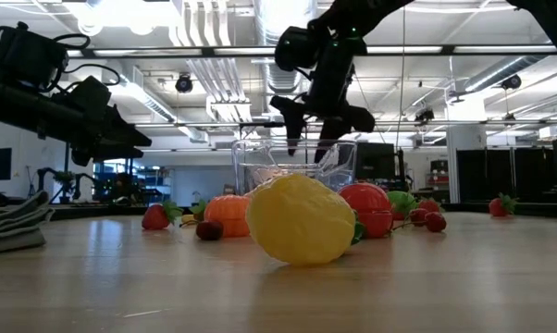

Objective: Pick and placing Produce into tupperware
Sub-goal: Put the red strawberry into the transparent container

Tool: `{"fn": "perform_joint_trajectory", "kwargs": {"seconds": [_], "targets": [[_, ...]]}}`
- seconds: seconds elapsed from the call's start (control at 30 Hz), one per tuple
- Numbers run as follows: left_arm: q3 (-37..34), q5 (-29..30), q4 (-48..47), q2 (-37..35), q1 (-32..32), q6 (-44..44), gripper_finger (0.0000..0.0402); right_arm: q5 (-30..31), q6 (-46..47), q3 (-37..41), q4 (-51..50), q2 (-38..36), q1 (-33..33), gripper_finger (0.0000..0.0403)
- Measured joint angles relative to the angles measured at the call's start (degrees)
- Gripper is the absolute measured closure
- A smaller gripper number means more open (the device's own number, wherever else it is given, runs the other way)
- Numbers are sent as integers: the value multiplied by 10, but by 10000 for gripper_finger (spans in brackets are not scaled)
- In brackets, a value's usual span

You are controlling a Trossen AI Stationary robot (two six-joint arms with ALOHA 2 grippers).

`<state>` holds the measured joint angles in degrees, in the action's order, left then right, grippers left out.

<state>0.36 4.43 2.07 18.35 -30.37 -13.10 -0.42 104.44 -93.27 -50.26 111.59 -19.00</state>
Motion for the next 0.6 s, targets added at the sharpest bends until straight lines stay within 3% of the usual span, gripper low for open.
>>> {"fn": "perform_joint_trajectory", "kwargs": {"seconds": [0.33,0.6], "targets": [[0,0,0,0,0,0,139,27,117,1,-144,-30,-15,101],[0,-2,0,0,0,0,139,65,298,1,-308,-46,-26,102]]}}
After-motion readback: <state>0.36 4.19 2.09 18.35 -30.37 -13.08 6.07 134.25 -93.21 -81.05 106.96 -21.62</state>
